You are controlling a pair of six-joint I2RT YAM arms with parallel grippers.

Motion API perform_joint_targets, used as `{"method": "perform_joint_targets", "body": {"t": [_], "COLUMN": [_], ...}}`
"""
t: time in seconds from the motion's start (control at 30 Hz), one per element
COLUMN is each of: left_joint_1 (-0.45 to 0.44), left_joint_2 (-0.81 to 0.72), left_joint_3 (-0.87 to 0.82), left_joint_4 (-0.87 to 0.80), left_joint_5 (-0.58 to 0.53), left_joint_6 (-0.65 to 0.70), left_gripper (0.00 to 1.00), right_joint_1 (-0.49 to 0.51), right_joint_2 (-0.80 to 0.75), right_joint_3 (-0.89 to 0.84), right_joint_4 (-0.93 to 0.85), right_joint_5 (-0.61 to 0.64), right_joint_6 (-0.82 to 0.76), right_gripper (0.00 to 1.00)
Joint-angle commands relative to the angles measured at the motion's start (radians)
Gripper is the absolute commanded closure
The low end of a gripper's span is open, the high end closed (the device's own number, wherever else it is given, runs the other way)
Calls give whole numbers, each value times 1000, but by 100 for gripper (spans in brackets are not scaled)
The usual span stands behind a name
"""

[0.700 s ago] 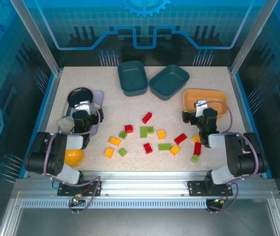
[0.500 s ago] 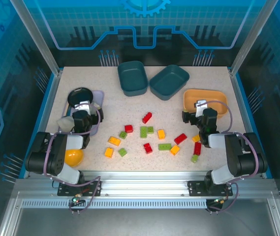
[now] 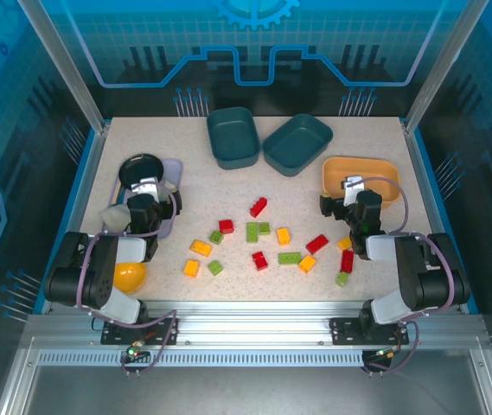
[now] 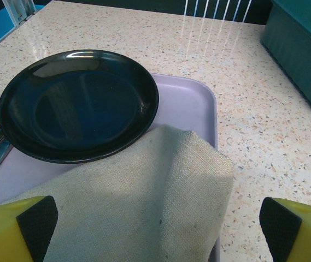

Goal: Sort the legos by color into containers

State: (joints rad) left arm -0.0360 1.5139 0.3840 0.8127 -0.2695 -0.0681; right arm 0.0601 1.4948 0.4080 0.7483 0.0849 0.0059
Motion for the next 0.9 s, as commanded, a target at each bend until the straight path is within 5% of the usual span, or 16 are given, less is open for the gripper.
{"method": "perform_joint_targets", "body": {"t": [0.0,0.1,0.2,0.3,0.43,0.5,0.57,0.6,0.7,0.87], "left_joint_1": [-5,-15,-73,-150,-274,-278,-253,-231,-147,-150], "left_joint_2": [1,-37,-159,-295,-380,-366,-309,-273,-167,28], "left_joint_3": [7,37,158,225,438,603,837,882,949,1127], "left_joint_4": [16,-66,-359,-448,-610,-851,-1336,-1386,-1355,-1473], "left_joint_5": [-15,-16,-129,-216,-291,-279,-287,-263,72,258], "left_joint_6": [19,34,47,-3,-46,-243,-674,-747,-768,-769], "left_gripper": [1,1,1,1,1,1,1,1,1,1], "right_joint_1": [0,5,41,80,112,97,39,16,-62,-68], "right_joint_2": [9,-26,-142,-310,-452,-428,-348,-306,-200,-24], "right_joint_3": [21,41,121,169,425,606,836,903,989,1115], "right_joint_4": [10,-45,-261,-329,-600,-825,-1299,-1435,-1463,-1592], "right_joint_5": [-13,3,118,231,308,379,391,398,98,-28], "right_joint_6": [-9,-6,-8,-3,66,302,676,778,701,753], "right_gripper": [0,0,0,0,0,0,0,0,10,19]}}
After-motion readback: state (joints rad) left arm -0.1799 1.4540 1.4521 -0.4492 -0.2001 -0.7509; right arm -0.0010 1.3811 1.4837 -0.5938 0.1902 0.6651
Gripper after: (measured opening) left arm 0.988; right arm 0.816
